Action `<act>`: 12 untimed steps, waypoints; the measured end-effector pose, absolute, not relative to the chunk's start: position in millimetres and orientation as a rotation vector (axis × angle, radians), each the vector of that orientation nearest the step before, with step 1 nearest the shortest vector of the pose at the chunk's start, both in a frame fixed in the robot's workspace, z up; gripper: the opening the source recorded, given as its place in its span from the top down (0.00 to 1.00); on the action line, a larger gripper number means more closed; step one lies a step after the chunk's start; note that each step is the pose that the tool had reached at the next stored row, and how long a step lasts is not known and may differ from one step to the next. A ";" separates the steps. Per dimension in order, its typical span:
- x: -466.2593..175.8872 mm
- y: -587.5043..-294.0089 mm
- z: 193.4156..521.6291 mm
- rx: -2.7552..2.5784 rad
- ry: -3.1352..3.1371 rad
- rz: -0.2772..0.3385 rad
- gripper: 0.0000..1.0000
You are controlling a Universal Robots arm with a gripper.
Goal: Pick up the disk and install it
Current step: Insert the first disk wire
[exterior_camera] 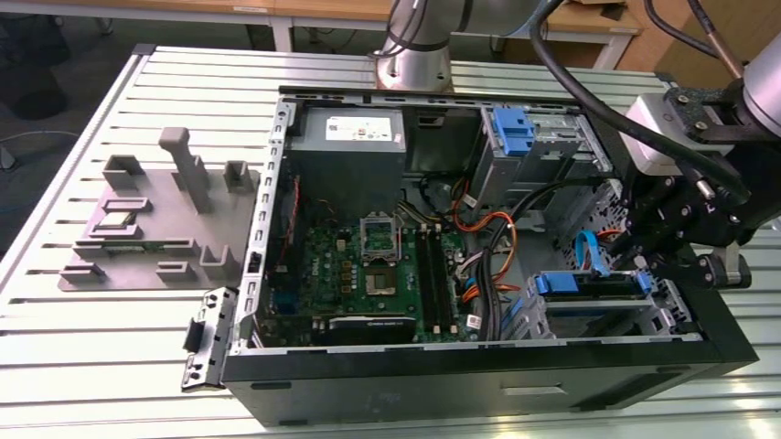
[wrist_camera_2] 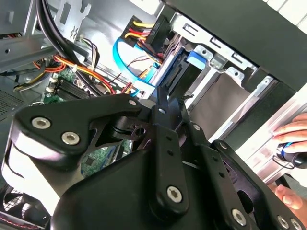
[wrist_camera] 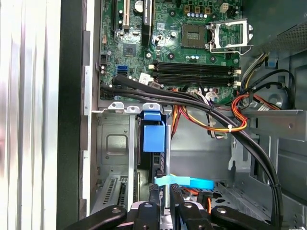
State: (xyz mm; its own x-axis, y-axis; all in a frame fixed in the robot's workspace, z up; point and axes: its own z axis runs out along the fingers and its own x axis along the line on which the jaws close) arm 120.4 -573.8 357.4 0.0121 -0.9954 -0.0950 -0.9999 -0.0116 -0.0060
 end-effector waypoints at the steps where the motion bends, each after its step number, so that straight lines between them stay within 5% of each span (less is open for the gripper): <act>1: 121.6 -573.8 357.4 -2.183 2.157 0.098 0.76; 12: 129.5 -573.7 357.4 -2.183 2.157 0.098 0.76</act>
State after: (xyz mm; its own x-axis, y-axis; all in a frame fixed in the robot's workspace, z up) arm 129.5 -573.7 357.4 0.0122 -0.9954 -0.0951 -0.9999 -0.0117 -0.0060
